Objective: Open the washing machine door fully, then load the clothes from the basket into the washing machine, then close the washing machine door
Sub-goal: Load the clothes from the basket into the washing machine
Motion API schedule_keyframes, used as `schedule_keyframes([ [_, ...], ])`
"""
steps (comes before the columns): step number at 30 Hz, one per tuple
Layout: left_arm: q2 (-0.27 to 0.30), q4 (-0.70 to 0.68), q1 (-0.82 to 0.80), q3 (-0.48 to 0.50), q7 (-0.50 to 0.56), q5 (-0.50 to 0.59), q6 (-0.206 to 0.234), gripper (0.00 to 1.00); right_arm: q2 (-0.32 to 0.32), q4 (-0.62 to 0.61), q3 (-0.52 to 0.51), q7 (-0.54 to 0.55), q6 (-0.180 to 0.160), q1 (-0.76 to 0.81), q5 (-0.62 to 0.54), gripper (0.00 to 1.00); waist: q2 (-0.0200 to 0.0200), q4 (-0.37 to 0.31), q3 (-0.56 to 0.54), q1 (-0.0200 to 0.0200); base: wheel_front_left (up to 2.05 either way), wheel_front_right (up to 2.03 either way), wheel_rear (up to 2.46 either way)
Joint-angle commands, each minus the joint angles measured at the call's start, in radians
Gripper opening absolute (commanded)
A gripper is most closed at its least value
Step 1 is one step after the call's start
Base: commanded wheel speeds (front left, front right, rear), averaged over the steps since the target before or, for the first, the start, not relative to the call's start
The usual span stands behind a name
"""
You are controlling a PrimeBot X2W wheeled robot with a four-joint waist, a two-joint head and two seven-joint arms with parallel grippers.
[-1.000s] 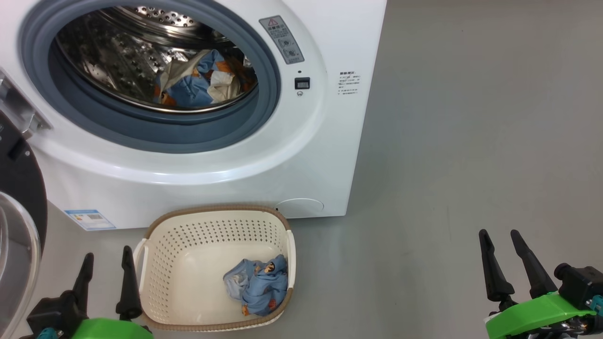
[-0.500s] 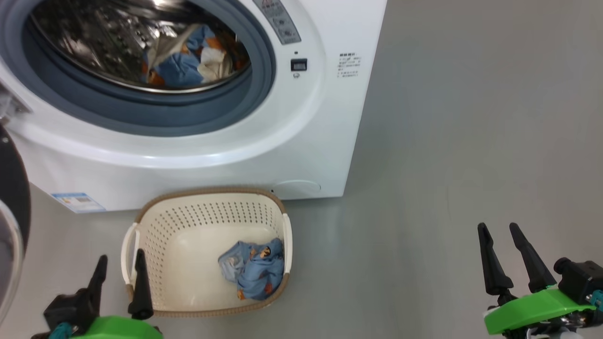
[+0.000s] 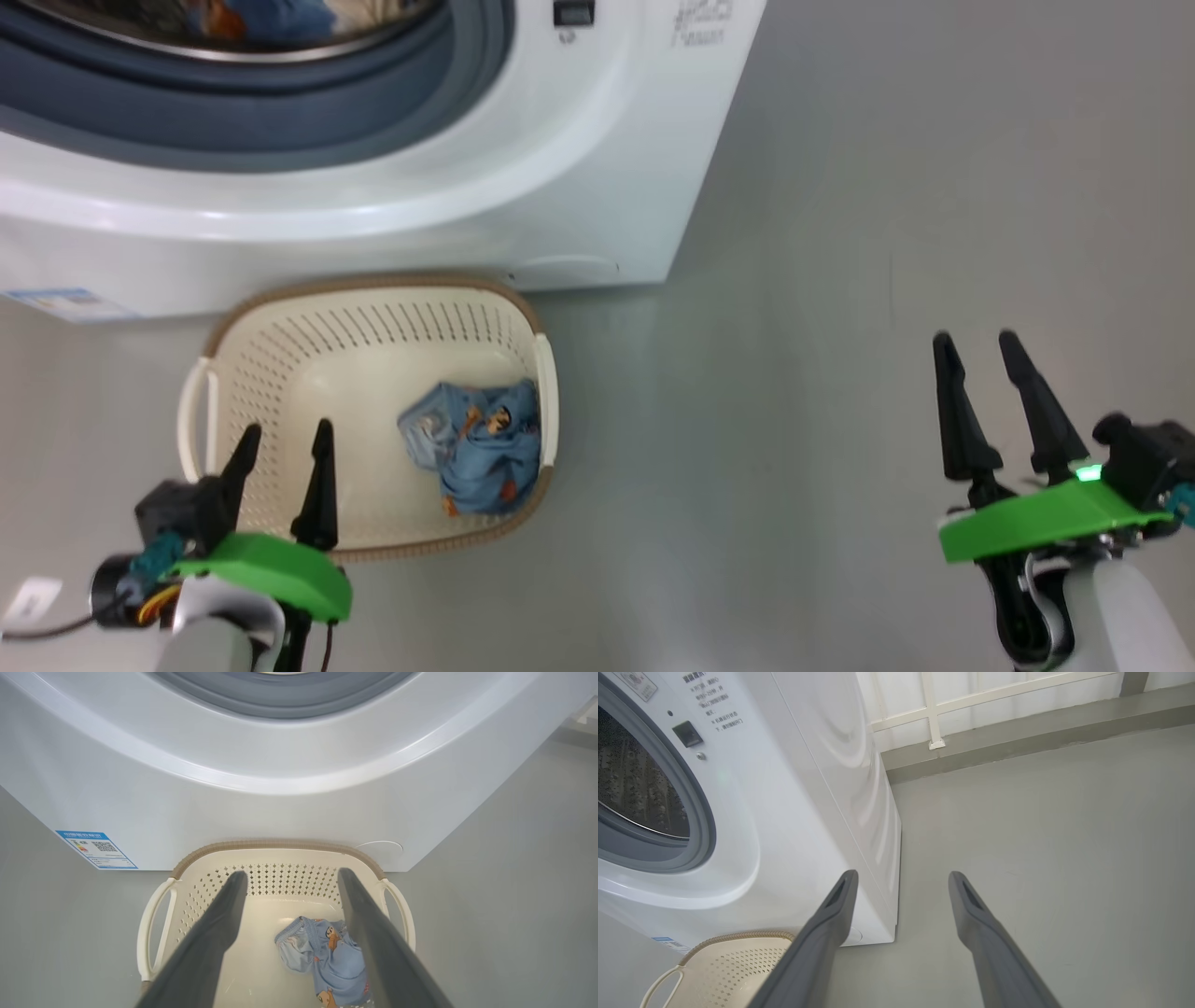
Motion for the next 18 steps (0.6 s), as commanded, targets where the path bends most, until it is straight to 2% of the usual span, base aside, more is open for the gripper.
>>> schedule_keyframes([
  [1,0.032,-0.001,-0.030,0.015,-0.006,-0.008,-0.002,1.00,0.003,-0.028,0.028,-0.007,0.002,-0.022,-0.003,1.00,0.0000,-0.027,0.098,-0.0001,0.00,0.00,0.00],
  [11,0.081,0.178,-0.197,-0.115,-0.006,-0.046,-0.002,1.00,0.033,-0.049,0.037,-0.007,0.002,-0.117,-0.006,1.00,0.0000,-0.070,0.261,-0.0001,0.00,0.00,0.00],
  [18,0.119,0.324,-0.309,-0.237,-0.006,-0.100,-0.002,1.00,0.049,-0.053,0.048,-0.007,0.002,-0.157,-0.004,1.00,0.0000,-0.105,0.336,-0.0001,0.00,0.00,0.00],
])
